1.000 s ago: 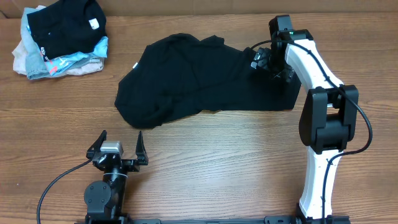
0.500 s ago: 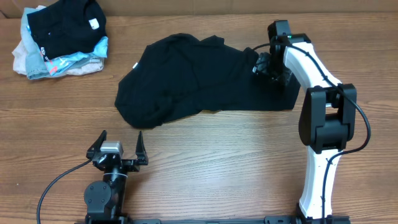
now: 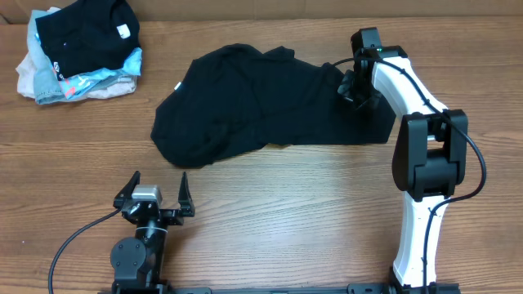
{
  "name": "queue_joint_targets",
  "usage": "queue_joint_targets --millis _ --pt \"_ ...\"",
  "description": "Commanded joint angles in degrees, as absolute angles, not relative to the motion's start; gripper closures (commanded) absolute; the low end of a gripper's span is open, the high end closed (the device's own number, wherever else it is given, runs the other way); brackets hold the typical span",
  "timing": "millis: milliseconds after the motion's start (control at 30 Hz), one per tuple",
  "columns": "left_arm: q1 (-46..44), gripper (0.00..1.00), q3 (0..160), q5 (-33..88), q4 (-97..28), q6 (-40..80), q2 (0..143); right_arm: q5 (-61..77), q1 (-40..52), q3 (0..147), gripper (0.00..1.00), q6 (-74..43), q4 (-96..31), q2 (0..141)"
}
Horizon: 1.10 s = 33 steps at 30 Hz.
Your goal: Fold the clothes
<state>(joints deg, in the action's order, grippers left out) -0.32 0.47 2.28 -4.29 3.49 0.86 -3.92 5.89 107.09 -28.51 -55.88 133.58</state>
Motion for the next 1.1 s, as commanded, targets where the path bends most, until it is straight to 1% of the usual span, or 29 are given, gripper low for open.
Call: queue_joint_targets --millis 0,233,400,600,767,900,1067 --pt "0.03 0.00 0.27 1.89 -4.32 4.49 0.25 -5.56 5.50 108.75 0.96 -28.75 -57.34 133.99" --pt "0.03 0.00 0.27 1.89 -4.29 4.49 0.25 -6.26 5.32 114.91 0.96 -28.75 -64.45 133.97" --pt "0.03 0.00 0.27 1.89 -4.32 4.49 0.25 -8.99 4.86 122.93 0.96 -28.75 -73.95 133.97" --pt "0.03 0.00 0.27 1.89 -4.32 4.49 0.25 -8.99 4.25 130.96 0.96 -28.73 -84.29 133.97" --pt "0.03 0.00 0.27 1.89 -4.29 4.49 0.25 -8.95 4.08 133.01 0.96 -28.80 -91.20 133.97" --pt "0.05 0.00 0.27 -0.60 -4.29 2.66 0.25 -8.97 4.10 133.16 0.96 -32.01 -95.50 133.78" --pt "0.03 0.00 0.27 -0.51 -4.32 2.74 0.25 -8.71 4.10 133.16 0.96 -32.29 -97.08 131.83"
